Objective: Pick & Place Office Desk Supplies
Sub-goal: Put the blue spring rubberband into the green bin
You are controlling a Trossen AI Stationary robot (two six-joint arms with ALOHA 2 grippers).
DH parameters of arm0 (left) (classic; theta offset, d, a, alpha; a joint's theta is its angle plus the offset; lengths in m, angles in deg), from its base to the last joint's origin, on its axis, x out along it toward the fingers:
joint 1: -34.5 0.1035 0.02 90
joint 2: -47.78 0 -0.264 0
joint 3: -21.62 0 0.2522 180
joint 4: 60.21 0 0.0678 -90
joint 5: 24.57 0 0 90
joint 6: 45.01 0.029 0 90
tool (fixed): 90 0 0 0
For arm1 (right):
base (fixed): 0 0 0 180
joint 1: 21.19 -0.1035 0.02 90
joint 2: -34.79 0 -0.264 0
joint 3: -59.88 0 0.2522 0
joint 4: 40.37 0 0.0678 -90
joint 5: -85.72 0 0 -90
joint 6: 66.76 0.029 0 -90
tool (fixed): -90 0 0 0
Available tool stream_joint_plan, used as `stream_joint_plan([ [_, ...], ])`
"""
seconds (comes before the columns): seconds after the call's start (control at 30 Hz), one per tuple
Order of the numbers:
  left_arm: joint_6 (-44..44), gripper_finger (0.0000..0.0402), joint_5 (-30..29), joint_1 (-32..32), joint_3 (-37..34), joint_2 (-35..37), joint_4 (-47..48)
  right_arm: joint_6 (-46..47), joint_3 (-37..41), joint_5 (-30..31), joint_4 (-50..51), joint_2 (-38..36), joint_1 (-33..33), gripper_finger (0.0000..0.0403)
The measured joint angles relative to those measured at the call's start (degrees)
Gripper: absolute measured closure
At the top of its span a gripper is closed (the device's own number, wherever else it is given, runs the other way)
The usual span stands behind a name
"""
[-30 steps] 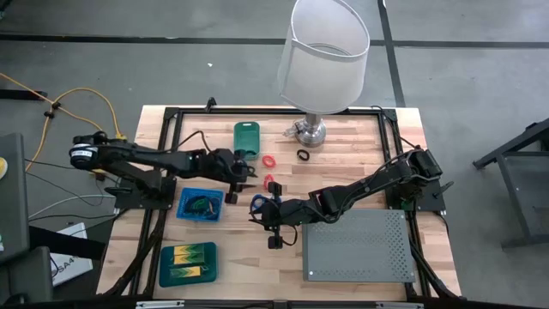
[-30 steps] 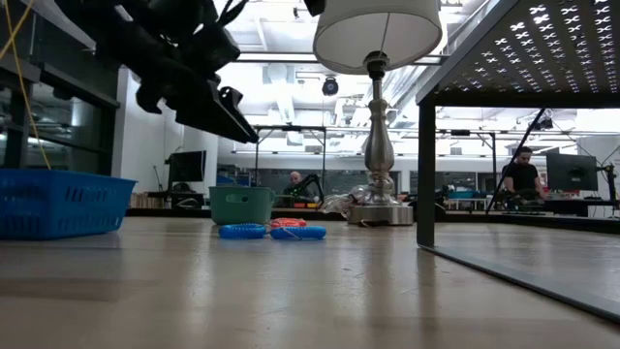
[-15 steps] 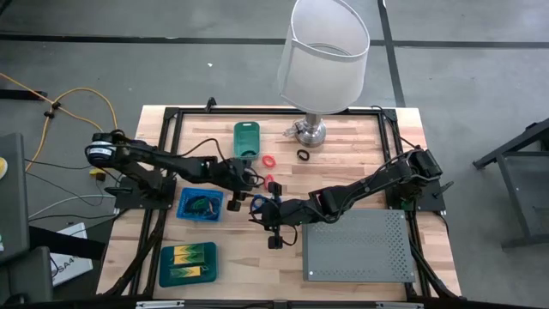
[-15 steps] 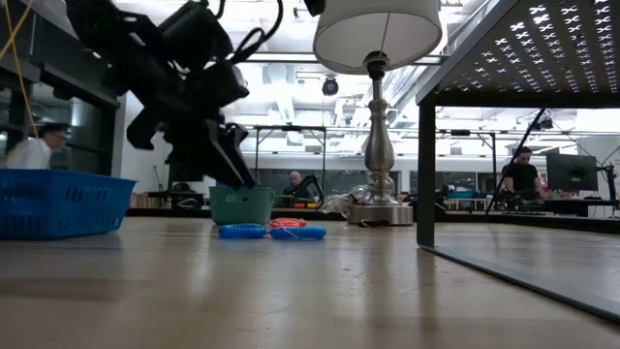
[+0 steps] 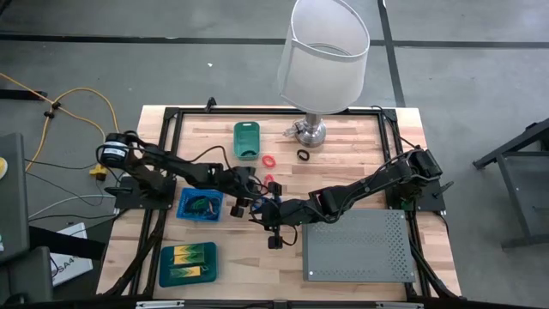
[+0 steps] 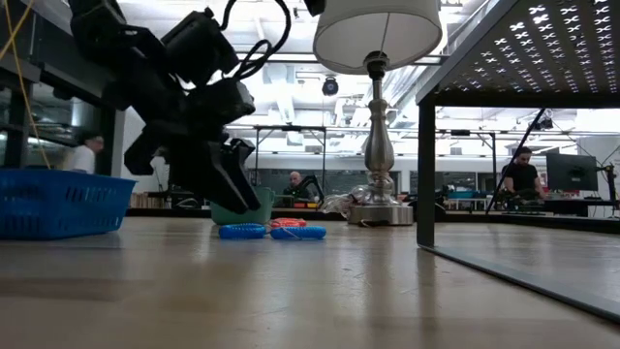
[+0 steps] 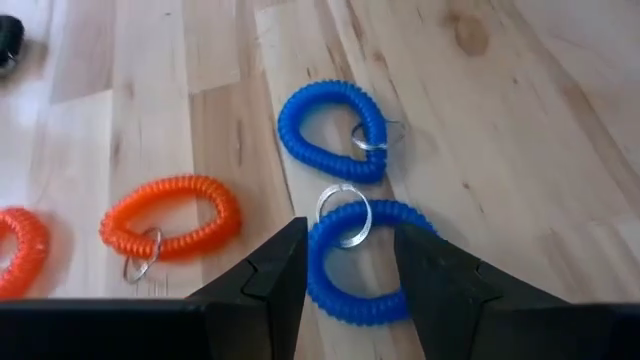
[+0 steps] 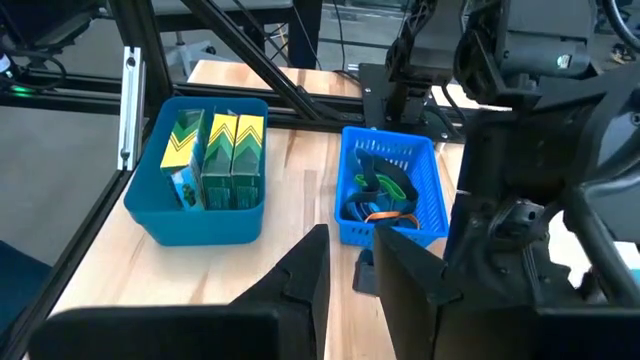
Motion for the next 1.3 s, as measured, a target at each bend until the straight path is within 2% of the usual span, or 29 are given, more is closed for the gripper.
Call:
stream_joint_plan([
  [0.3,-1.6,0.0257,0.2,2.1,0.0,-4.0,-2.2,0.0,0.0,0.0,-0.4,0.0,0.0,0.0334],
  [0.9,-8.4,0.0259,0.4,2.4,0.0,-4.0,-0.7,0.0,0.0,0.0,-0.4,0.0,0.0,0.0334],
  [1.07,-8.7,0.0277,0.4,2.4,0.0,-4.0,-0.6,0.0,0.0,0.0,-0.4,0.0,0.0,0.0334],
  [1.3,-8.3,0.0321,0.3,2.4,0.0,-4.0,-0.5,0.0,0.0,0.0,-0.4,0.0,0.0,0.0334],
])
